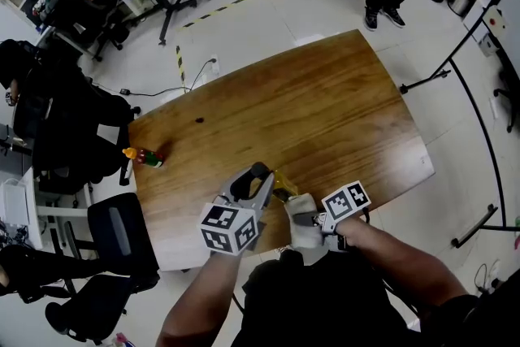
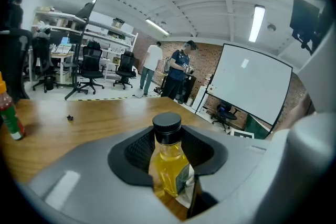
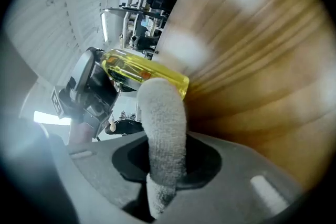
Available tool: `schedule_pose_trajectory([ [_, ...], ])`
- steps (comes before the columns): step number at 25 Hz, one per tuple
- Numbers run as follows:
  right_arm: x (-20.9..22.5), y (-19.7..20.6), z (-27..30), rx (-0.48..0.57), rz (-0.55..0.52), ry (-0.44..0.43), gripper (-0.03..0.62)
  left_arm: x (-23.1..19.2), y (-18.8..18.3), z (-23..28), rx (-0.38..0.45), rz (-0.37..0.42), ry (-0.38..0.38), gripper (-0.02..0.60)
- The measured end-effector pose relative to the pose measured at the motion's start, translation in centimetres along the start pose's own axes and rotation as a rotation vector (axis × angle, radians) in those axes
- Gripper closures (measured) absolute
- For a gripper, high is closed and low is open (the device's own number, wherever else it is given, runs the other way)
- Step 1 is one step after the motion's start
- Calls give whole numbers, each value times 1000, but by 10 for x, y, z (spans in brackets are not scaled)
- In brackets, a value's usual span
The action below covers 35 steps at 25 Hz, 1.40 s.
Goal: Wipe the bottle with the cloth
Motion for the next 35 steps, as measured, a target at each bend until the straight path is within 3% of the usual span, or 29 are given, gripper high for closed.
schedule_pose_trajectory([
  [5,-34,-24,-46,137,-197,-40,522,24,6,2,0,104,56,405],
  [10,-68,-71,-126,410,-449,79,522,43,14,-4,30,211,74,405],
  [14,-89,-85,-162,553,-504,116,522,51,21,-10,61,261,59,405],
  [21,-123,-62,-156,611,-561,145,522,70,35,-18,37,353,182,402],
  [29,-131,-16,-172,677,-576,205,522,69,28,-35,82,315,233,373],
  [32,-130,0,-176,650,-601,203,522,63,23,-60,114,275,185,373],
  [35,-131,17,-184,609,-637,183,522,68,28,-97,126,159,120,397],
])
Point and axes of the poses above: the fingertips, and each gripper's own axes: z forward along the fingers, x to its right, y out of its underside, the point moved 2 cm from there along -z, backward along the fingers, and after that the axes turned 6 degrees about x, right-handed, at the moved point
